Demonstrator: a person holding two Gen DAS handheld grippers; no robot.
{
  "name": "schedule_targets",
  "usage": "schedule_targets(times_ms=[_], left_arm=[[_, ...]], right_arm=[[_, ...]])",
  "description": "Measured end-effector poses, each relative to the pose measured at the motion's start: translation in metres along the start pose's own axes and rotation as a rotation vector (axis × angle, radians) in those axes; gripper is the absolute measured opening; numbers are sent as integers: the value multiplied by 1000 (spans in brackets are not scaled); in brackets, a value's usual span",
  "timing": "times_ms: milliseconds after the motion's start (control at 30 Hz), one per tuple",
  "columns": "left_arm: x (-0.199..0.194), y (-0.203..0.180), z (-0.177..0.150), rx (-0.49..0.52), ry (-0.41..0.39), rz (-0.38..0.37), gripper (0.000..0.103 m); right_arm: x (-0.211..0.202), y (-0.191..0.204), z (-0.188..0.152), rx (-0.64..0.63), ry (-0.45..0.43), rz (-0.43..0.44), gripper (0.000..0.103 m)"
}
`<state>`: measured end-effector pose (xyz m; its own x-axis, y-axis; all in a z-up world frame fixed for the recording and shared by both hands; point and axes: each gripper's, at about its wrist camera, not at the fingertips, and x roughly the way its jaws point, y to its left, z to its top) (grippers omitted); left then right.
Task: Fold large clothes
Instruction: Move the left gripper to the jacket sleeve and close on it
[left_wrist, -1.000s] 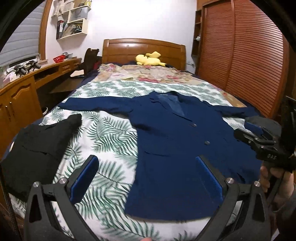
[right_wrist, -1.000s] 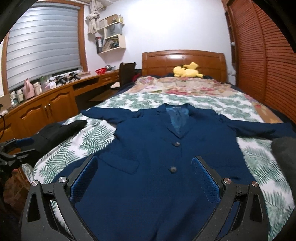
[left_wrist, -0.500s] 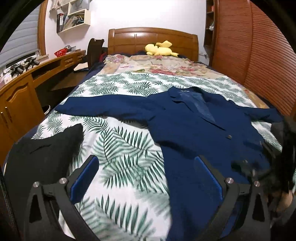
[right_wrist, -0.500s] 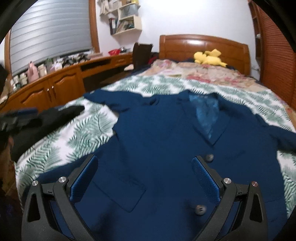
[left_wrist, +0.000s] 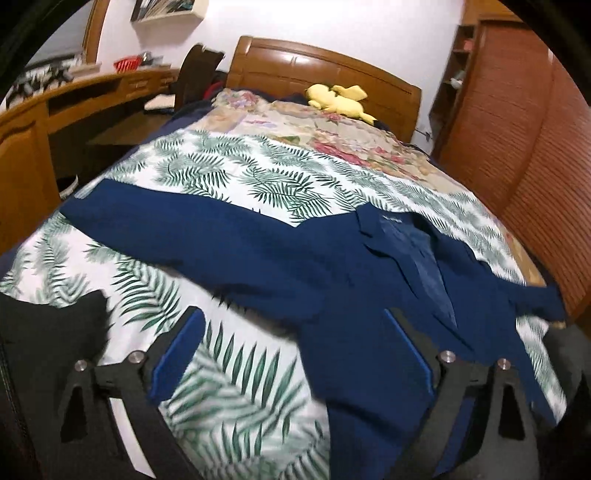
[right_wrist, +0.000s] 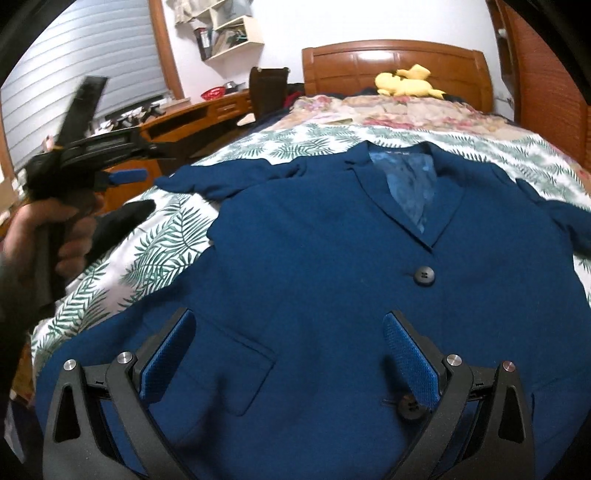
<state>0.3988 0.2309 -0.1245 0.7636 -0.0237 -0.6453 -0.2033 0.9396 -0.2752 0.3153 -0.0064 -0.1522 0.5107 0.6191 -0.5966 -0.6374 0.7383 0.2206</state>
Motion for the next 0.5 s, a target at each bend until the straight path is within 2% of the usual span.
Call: schedule_targets(times_ms=[67,333,500], left_arm=[[17,8,7,-31,8,-2,88],[69,43,18,-169,40,41,82],[93,56,16,-141,105,162,72]], right_arm=[[0,-3,0,16,0,0,103],[-5,1,-2,5,-26,-3,103],[-4,3,-1,-7,-28,-7,103]])
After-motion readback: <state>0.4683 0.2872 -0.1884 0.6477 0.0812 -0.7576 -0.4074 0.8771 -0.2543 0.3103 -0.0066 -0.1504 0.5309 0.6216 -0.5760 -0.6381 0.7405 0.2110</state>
